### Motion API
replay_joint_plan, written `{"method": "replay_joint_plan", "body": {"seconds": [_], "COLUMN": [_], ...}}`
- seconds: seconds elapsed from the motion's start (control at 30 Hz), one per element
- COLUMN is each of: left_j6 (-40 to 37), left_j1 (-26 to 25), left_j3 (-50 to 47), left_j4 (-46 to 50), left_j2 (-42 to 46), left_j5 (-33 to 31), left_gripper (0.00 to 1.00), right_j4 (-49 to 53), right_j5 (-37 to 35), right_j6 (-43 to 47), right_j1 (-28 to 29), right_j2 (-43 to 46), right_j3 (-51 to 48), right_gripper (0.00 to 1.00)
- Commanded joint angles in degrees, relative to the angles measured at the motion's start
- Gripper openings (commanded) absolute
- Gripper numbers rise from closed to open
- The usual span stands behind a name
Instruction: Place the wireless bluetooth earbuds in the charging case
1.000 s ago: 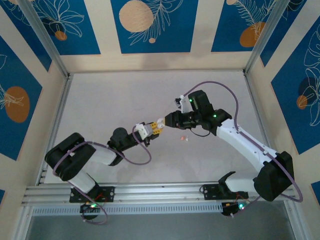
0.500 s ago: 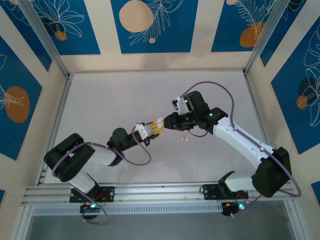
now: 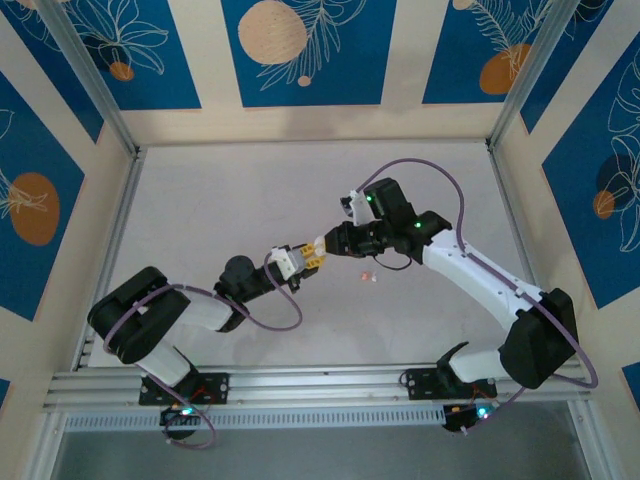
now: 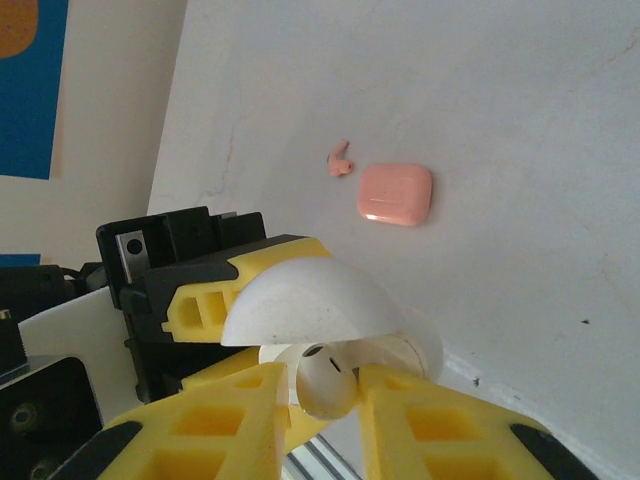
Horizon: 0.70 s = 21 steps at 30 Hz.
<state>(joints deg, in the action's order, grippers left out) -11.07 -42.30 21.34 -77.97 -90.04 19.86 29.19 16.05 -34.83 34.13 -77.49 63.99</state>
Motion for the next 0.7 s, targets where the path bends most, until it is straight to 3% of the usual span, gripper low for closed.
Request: {"method": "replay_joint_plan", "body": {"seconds": [0.0, 0.67], "left_j6": [-0.71, -0.60], "left_j1": [-0.91, -1.05], "left_j3": [-0.25, -0.82], "left_j4": [-2.21, -2.19], "left_j2": [1.10, 1.53], "left_j5": [0.02, 0.09], "left_gripper": [0.12, 0.12], "right_j4": [-0.14, -1.14], "right_j5": [1.85, 3.94], "right_j6": [1.58, 5.75], "right_j1": [0.32, 0.32], "right_j2": [-0.69, -0.34], "right_j3": [1.76, 1.49], "right_gripper": [0.26, 0.34]}}
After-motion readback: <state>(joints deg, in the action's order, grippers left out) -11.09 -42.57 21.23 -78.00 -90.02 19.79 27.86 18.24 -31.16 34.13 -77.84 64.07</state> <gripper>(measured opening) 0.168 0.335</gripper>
